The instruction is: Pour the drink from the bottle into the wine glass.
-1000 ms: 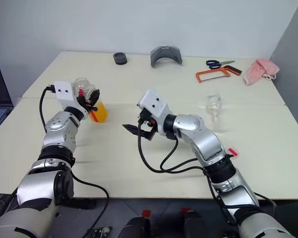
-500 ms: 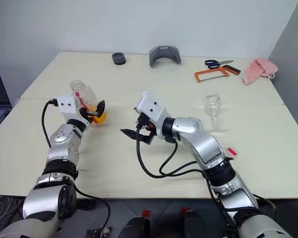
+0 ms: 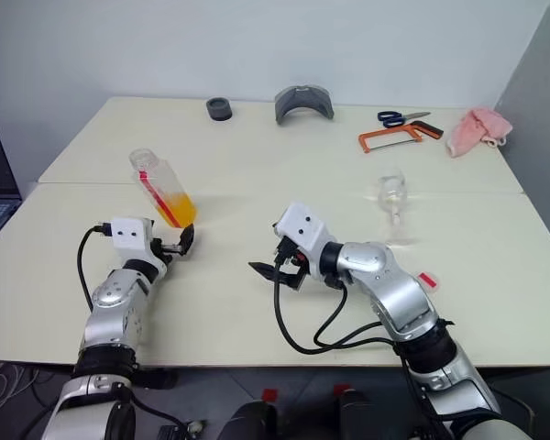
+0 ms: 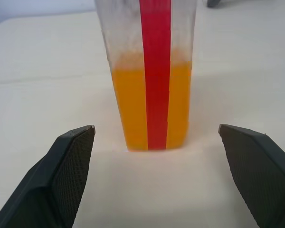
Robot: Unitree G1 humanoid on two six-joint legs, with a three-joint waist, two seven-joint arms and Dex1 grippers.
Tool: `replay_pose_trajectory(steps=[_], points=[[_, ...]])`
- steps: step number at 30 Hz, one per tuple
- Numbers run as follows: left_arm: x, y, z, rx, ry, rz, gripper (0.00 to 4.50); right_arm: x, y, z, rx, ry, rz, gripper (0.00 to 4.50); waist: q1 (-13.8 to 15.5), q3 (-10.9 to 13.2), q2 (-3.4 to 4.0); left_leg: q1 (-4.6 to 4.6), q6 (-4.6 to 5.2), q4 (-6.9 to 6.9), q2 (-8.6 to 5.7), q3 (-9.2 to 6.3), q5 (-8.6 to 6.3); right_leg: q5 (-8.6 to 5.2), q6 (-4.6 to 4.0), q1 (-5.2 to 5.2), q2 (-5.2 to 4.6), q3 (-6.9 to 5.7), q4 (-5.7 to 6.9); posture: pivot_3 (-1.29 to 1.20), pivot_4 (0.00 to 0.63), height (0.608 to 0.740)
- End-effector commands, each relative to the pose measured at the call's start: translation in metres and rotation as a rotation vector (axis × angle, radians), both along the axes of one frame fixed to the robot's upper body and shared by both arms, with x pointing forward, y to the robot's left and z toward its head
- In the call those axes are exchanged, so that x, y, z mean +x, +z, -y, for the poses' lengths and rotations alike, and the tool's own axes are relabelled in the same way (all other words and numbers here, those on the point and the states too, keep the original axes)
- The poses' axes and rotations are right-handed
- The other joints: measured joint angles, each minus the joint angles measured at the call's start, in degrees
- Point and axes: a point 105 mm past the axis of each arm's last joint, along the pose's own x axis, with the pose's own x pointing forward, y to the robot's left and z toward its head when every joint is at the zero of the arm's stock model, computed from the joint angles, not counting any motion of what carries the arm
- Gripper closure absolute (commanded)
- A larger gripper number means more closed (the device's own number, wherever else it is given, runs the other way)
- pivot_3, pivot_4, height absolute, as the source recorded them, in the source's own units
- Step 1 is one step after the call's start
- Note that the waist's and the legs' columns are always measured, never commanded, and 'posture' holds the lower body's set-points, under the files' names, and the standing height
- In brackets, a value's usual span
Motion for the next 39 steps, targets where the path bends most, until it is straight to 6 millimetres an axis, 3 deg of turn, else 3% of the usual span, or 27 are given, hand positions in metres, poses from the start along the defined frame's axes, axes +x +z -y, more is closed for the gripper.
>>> replay_pose_trajectory(steps=[1, 4, 7, 10, 13, 16, 20, 28, 38, 39], points=[[-0.021, 0.002, 0.014, 0.027, -0.079, 0.012, 0.03, -0.006, 0.017, 0.021, 0.048, -0.059, 0.032, 0.00, -0.04, 0.00, 0.00, 0.00, 0.00, 0.00, 0.00, 0.02, 0.00, 0.00, 0.00, 0.00, -0.01, 0.03, 0.00, 0.00, 0.150, 0.740], [-0.036, -0.002, 0.031, 0.059, -0.195, 0.006, 0.03, -0.008, 0.025, 0.042, 0.102, -0.118, -0.014, 0.00, 0.25, 0.00, 0.00, 0.01, 0.00, -0.04, -0.01, 0.02, 0.00, 0.00, 0.00, 0.04, -0.28, 0.03, -0.04, 0.00, 0.150, 0.740], [-0.044, 0.004, 0.055, 0.033, -0.372, 0.012, 0.03, 0.004, 0.046, 0.070, 0.214, -0.242, -0.066, 0.00, 0.57, 0.00, 0.01, 0.07, 0.02, -0.04, 0.00, 0.00, -0.01, 0.00, 0.00, 0.13, -0.25, -0.02, -0.04, 0.00, 0.150, 0.740], [-0.046, 0.016, 0.083, 0.012, -0.561, 0.014, 0.03, 0.031, 0.060, 0.103, 0.262, -0.426, -0.129, 0.00, 0.77, 0.01, 0.01, 0.12, 0.02, -0.02, -0.01, 0.03, -0.01, 0.00, 0.01, 0.22, 0.01, -0.03, -0.04, 0.00, 0.150, 0.740], [-0.050, 0.030, 0.114, 0.030, -0.795, 0.001, 0.03, 0.067, 0.061, 0.143, 0.227, -0.660, -0.230, 0.00, 0.79, 0.01, 0.02, 0.17, 0.02, -0.04, -0.07, 0.10, -0.01, 0.00, 0.01, 0.24, 0.07, -0.02, -0.02, 0.00, 0.150, 0.740], [-0.056, 0.045, 0.136, 0.054, -0.997, -0.013, 0.03, 0.093, 0.060, 0.173, 0.189, -0.770, -0.291, 0.00, 0.74, 0.01, 0.02, 0.18, 0.02, -0.06, -0.10, 0.46, -0.01, 0.00, 0.00, 0.21, 0.12, 0.04, -0.04, 0.00, 0.150, 0.740], [-0.064, 0.050, 0.152, 0.133, -1.206, -0.063, 0.03, 0.118, 0.047, 0.203, 0.135, -0.859, -0.395, 0.00, 0.37, 0.04, 0.07, 0.17, 0.04, -0.13, -0.10, 0.81, -0.02, -0.01, -0.01, 0.16, 0.14, 0.18, -0.12, 0.00, 0.150, 0.740], [-0.069, 0.049, 0.166, 0.223, -1.351, -0.073, 0.03, 0.139, 0.027, 0.211, 0.044, -0.866, -0.527, 0.00, -0.78, 0.11, 0.19, 0.16, 0.08, -0.17, -0.03, 0.93, -0.04, -0.01, -0.01, 0.09, 0.15, 0.30, -0.12, 0.00, 0.150, 0.740], [-0.066, 0.045, 0.174, 0.237, -1.363, -0.041, 0.03, 0.135, -0.012, 0.200, -0.114, -0.815, -0.631, 0.00, -0.66, 0.12, 0.21, 0.11, 0.08, -0.12, 0.01, 0.87, -0.04, -0.01, -0.01, 0.07, 0.09, 0.28, -0.10, 0.00, 0.150, 0.740], [-0.066, 0.045, 0.174, 0.240, -1.363, -0.038, 0.01, 0.134, -0.015, 0.200, -0.138, -0.811, -0.629, 0.17, -0.68, 0.12, 0.21, 0.12, 0.08, -0.12, 0.01, 0.87, -0.04, -0.01, -0.01, 0.07, 0.08, 0.29, -0.08, 0.00, 0.150, 0.740]])
